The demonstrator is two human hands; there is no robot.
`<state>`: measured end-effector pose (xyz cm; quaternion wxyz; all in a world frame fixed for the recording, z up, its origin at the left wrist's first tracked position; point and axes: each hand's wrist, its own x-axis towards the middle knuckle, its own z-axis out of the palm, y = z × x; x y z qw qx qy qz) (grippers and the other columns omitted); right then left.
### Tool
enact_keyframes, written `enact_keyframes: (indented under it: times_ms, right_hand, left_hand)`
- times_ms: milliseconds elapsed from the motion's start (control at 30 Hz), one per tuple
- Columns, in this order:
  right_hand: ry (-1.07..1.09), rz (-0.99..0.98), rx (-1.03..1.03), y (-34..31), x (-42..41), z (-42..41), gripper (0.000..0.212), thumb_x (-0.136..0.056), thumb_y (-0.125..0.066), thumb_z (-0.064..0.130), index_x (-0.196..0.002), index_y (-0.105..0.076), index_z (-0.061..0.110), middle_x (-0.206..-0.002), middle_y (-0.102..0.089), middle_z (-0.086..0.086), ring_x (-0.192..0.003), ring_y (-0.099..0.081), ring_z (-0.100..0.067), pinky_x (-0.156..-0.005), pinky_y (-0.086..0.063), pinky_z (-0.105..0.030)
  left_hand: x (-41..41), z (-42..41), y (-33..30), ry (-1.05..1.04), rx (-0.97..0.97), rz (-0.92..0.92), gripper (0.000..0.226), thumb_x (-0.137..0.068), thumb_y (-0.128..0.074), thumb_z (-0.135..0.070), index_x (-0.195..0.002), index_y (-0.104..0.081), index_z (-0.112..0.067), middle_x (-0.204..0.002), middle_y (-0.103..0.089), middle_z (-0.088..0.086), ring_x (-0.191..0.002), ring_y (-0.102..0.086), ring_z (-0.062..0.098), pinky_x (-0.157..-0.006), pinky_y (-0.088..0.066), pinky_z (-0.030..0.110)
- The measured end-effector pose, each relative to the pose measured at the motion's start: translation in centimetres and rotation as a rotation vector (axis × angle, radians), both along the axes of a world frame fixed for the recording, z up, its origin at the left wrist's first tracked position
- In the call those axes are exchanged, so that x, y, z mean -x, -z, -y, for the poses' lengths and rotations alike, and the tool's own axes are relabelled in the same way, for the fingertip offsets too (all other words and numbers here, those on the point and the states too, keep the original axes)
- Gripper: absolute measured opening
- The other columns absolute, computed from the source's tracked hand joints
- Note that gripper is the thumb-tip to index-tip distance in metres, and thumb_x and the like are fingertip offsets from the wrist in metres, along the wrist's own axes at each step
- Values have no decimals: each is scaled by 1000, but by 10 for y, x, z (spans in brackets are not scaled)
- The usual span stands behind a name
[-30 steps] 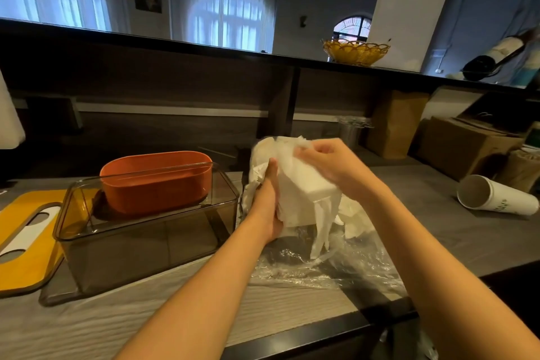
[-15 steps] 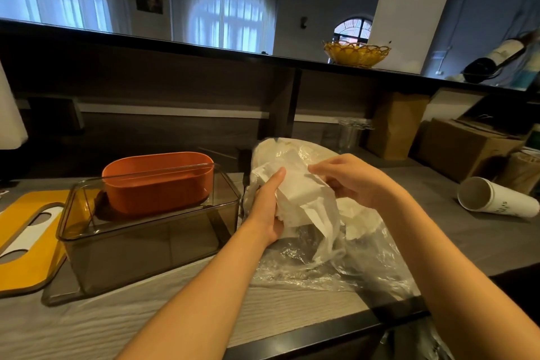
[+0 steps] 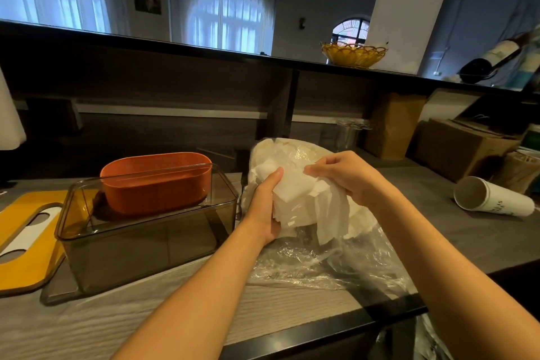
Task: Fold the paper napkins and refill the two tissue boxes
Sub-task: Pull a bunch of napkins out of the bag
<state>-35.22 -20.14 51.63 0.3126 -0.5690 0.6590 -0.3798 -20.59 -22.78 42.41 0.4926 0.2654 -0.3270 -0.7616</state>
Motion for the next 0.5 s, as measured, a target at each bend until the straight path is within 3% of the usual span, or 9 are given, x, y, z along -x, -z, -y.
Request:
enact_keyframes:
  times_ms: [133,300,433,500]
  right_hand:
    - [27,8,51,-11,13,-5,13,-83,-79,30,-77,-80,19,-80,-76,-3,-77,-71,-20,-68,-60,-31]
    - [126,-11,235,-20,19,-11,14,-93,-69,28,-88,-77,17,-83,-69,-5,-74,-58,-15,-60,-50,-22]
    - [111,216,345,-36,10,-13,14,-97,-64,23,-104,-74,18,-97,-71,-3,-93,-67,-21,-83,-59,-35]
    - [39,293,337,-41,-1,-12,22,-97,-62,21,-118,-70,19,-103,-71,3,-95,-68,-16,-76,-59,-29]
  left_hand:
    - [0,1,1,-27,-23,-33,33,-97,-57,-42,-119,-64,-18,-109,-75,14,-100,-70,33,-91,-55,49]
    - [1,4,4,-43,-33,-44,28,-97,-59,-41,-114,-65,-20,-101,-77,11,-98,-69,32,-90,-55,48]
    - [2,5,5,-40,-37,-19,27,-96,-59,-43,-113,-68,-23,-95,-78,8,-95,-69,31,-93,-53,49]
    - [2,4,3,-26,-47,-3,31,-96,-58,-44,-113,-71,-22,-99,-77,9,-97,-69,31,-97,-51,50]
